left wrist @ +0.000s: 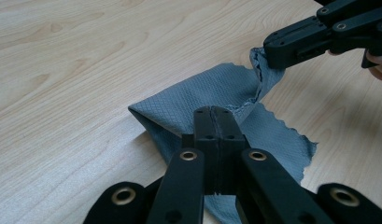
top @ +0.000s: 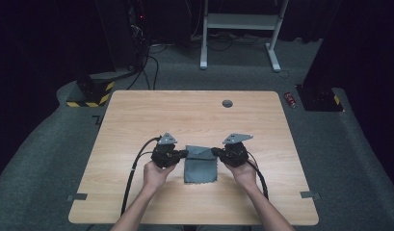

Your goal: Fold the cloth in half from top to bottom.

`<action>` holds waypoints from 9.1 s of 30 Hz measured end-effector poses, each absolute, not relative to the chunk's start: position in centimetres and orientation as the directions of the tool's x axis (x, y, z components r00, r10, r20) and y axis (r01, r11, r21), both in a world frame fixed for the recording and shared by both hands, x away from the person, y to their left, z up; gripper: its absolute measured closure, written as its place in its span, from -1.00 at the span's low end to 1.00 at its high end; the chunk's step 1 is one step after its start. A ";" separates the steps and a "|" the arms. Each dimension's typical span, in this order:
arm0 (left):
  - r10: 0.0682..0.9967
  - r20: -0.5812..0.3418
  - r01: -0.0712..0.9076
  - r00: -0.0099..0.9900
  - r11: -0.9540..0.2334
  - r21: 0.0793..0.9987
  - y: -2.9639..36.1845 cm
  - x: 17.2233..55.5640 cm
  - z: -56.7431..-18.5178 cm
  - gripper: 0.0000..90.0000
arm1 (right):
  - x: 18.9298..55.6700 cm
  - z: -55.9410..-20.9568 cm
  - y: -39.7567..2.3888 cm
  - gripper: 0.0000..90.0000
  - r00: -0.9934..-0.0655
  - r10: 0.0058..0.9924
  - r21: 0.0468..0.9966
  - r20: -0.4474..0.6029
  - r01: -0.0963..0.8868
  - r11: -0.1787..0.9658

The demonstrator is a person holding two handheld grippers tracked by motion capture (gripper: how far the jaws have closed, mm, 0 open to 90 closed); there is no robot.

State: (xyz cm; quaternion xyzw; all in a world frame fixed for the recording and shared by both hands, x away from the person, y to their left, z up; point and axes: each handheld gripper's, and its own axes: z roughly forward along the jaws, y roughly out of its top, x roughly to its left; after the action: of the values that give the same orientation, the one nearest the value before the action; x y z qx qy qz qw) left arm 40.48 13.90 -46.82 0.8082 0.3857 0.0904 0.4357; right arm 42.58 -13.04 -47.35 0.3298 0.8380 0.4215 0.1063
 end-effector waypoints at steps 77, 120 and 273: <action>0.691 -0.125 0.517 0.712 -0.396 0.759 13.7 35.9 -50.2 1.00 | 37.8 -49.4 -12.6 0.95 -0.799 0.601 0.741 0.038 0.425 0.519; 0.681 -0.155 0.532 0.716 -0.389 0.752 12.7 36.6 -48.9 0.76 | 36.7 -49.1 -13.2 0.84 -0.783 0.616 0.764 0.085 0.448 0.464; 0.838 -0.164 0.568 0.521 -0.197 0.799 18.8 38.7 -49.2 -0.08 | 44.9 -48.6 -14.3 0.29 -0.621 0.780 0.770 0.081 0.536 0.347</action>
State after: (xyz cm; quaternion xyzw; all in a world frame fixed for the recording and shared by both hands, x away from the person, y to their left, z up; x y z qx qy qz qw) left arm 38.73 18.76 -49.16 0.7577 0.4638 0.1560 0.4318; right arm 44.89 -14.34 -48.61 0.4080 0.8062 0.4004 0.1524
